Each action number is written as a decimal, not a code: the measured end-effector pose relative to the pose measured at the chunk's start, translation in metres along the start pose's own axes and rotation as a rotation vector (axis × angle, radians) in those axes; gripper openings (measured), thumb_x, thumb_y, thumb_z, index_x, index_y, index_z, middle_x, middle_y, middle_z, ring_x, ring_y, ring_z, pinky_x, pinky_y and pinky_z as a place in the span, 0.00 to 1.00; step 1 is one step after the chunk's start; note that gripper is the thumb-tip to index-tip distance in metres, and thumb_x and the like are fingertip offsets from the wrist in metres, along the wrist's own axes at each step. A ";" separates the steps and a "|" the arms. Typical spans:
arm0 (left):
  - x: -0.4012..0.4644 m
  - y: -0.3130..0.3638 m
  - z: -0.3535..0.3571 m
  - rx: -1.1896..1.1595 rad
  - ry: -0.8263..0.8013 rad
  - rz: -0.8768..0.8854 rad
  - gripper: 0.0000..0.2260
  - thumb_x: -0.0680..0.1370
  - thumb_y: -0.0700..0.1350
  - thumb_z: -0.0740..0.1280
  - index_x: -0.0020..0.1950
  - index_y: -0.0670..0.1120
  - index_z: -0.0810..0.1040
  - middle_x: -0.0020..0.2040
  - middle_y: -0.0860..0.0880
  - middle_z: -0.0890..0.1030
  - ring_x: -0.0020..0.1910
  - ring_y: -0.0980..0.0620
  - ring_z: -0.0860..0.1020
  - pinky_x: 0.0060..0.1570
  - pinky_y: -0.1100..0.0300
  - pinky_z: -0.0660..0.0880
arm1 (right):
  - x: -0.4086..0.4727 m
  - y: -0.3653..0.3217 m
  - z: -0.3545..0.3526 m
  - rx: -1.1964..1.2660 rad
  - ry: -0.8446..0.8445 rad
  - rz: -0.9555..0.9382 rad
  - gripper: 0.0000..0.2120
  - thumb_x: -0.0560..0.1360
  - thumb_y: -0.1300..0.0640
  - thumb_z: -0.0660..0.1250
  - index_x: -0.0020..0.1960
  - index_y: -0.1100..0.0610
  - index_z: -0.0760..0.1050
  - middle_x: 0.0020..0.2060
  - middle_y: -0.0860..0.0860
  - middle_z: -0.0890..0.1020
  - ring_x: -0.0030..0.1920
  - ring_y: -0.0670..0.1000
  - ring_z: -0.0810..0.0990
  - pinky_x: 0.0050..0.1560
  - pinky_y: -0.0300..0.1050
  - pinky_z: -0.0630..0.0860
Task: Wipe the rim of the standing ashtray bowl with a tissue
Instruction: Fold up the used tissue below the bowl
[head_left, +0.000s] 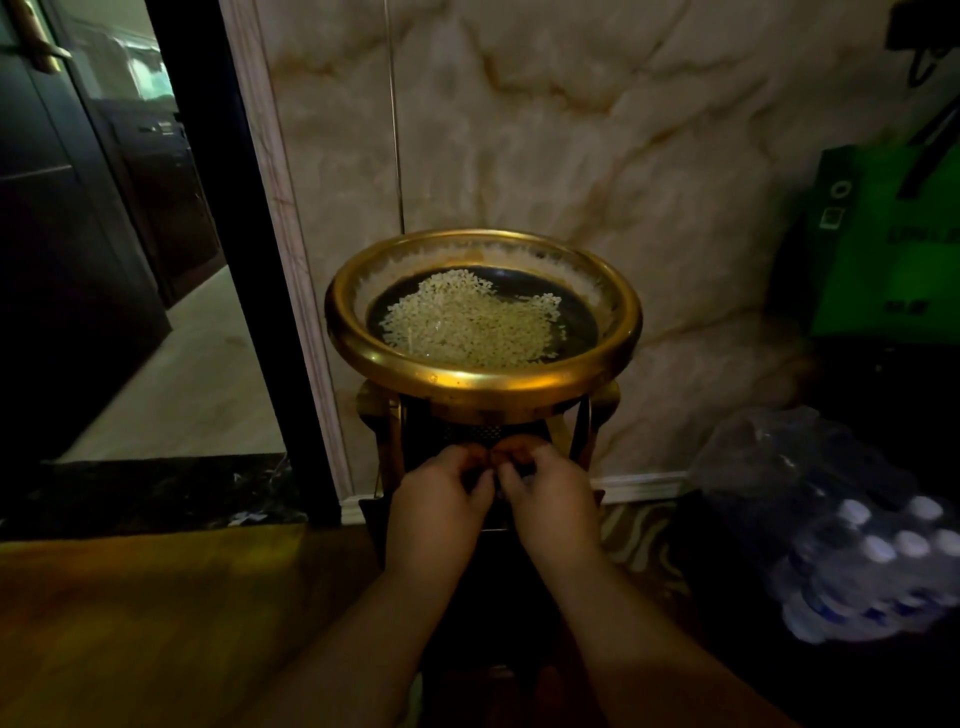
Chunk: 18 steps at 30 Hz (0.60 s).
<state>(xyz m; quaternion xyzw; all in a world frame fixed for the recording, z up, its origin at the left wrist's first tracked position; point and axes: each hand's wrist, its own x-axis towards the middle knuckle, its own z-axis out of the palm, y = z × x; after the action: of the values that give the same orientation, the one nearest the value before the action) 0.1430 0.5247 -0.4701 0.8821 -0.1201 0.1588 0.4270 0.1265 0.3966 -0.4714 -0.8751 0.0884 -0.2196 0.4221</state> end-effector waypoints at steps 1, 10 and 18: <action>0.000 0.000 0.001 -0.008 0.000 0.001 0.09 0.77 0.48 0.72 0.57 0.53 0.84 0.49 0.55 0.86 0.47 0.57 0.84 0.47 0.58 0.81 | 0.001 0.000 0.001 0.043 -0.008 0.029 0.07 0.77 0.54 0.69 0.53 0.44 0.80 0.46 0.43 0.85 0.47 0.46 0.83 0.48 0.44 0.79; 0.002 -0.006 -0.002 0.029 0.002 0.010 0.14 0.77 0.50 0.72 0.62 0.54 0.83 0.53 0.54 0.86 0.50 0.55 0.84 0.47 0.61 0.79 | -0.001 0.002 0.004 -0.032 -0.020 0.007 0.10 0.77 0.47 0.67 0.57 0.44 0.81 0.50 0.42 0.85 0.50 0.45 0.83 0.52 0.47 0.80; 0.003 -0.003 0.000 0.023 0.026 0.026 0.19 0.76 0.53 0.73 0.67 0.52 0.80 0.56 0.52 0.85 0.51 0.54 0.82 0.46 0.63 0.74 | -0.004 0.001 -0.003 -0.043 -0.011 0.036 0.11 0.77 0.47 0.68 0.57 0.49 0.81 0.43 0.47 0.85 0.41 0.47 0.83 0.44 0.49 0.81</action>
<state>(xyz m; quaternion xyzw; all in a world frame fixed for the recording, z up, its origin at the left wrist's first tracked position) 0.1466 0.5265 -0.4709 0.8833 -0.1240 0.1769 0.4161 0.1218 0.3954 -0.4714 -0.8834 0.1066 -0.2052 0.4076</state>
